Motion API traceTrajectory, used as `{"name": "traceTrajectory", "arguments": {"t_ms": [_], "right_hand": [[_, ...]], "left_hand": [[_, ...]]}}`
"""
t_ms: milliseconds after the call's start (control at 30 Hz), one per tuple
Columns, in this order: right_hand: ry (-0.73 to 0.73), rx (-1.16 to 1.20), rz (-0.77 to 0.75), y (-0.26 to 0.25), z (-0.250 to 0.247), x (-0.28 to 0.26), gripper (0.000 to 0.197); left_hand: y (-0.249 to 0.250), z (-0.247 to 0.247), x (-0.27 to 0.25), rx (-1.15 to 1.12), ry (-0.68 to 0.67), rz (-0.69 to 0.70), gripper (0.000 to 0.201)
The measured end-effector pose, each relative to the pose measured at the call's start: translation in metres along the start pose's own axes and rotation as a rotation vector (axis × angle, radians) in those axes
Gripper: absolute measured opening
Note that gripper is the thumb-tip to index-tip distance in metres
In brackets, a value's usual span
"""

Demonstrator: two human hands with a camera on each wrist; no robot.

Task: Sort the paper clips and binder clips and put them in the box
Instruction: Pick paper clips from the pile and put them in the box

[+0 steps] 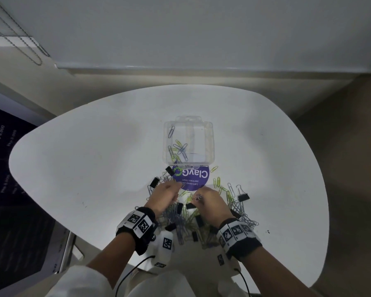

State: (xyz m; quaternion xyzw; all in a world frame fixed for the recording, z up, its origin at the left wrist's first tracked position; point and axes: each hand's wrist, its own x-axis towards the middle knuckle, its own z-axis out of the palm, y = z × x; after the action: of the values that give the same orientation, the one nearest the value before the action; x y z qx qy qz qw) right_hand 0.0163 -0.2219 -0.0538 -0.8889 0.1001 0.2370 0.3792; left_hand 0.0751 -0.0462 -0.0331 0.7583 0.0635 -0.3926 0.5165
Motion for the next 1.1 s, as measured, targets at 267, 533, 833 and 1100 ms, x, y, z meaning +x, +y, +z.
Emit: {"name": "traceTrajectory", "arguments": {"t_ms": [267, 533, 833, 1100], "right_hand": [[0.058, 0.402, 0.124, -0.003, 0.0, -0.005, 0.016], [0.121, -0.052, -0.05, -0.008, 0.007, 0.019, 0.021], [0.027, 0.066, 0.021, -0.012, 0.005, 0.009, 0.019], [-0.011, 0.674, 0.194, -0.028, -0.023, 0.009, 0.022]], "left_hand": [[-0.005, 0.001, 0.002, 0.495, 0.055, 0.188, 0.028], [-0.01, 0.011, 0.002, 0.888, 0.066, 0.297, 0.016], [0.0, 0.012, -0.001, 0.669, 0.057, 0.185, 0.031], [0.063, -0.01, 0.021, -0.077, 0.183, 0.061, 0.023]]}}
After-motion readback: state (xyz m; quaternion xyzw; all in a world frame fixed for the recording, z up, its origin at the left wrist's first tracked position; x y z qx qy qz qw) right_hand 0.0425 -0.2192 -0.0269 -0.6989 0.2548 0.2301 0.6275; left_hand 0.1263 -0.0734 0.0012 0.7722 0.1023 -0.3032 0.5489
